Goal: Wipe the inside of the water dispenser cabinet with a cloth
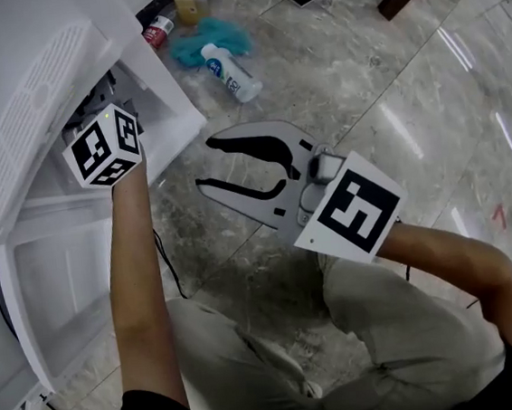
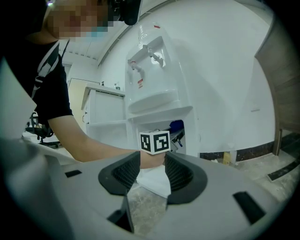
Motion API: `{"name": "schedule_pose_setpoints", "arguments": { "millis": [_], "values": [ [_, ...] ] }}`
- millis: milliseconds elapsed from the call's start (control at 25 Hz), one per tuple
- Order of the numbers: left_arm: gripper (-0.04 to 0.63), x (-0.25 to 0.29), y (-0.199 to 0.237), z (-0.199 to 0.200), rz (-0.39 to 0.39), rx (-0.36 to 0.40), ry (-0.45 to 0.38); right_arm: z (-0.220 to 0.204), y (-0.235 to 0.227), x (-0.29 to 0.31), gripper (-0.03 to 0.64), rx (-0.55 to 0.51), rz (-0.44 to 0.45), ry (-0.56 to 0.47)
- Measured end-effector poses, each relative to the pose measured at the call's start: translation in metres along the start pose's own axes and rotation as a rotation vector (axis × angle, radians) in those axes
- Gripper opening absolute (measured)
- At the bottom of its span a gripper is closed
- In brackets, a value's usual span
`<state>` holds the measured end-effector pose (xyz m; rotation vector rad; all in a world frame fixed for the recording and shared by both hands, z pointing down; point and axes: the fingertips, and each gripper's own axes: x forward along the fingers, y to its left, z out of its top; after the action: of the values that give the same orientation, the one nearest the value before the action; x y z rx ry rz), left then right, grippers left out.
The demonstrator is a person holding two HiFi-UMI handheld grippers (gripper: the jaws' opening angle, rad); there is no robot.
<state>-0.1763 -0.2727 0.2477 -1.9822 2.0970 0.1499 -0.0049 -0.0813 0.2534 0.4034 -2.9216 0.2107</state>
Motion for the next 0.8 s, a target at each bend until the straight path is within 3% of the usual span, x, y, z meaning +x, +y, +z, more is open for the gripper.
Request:
{"name": "schedule_pose_setpoints", "arguments": {
  "millis": [160, 360, 480, 640, 800],
  "values": [
    [0.166, 0.006, 0.002, 0.001, 0.015, -0.005, 0.004, -0.002, 0.003, 0.001, 0.158, 0.002, 0.004, 0.005],
    [0.166, 0.027, 0.023, -0.008, 0.101, 0.008, 0.047, -0.003, -0.002, -0.009, 0.152, 0.01, -0.024, 0.009],
    [0.166, 0.025, 0.022, -0.004, 0.096, 0.005, 0.047, -0.009, -0.001, -0.012, 0.15, 0.017, -0.031, 0.018],
    [0.166, 0.003, 0.0, -0.001, -0.011, 0.03, 0.056, -0.011, 0.005, -0.011, 0.14, 0.056, -0.027, 0.006],
    [0.166, -0.032, -0.03, -0.01, -0.21, 0.161, 0.116, -0.006, 0.01, -0.011, 0.132, 0.075, -0.031, -0.011]
  ]
}}
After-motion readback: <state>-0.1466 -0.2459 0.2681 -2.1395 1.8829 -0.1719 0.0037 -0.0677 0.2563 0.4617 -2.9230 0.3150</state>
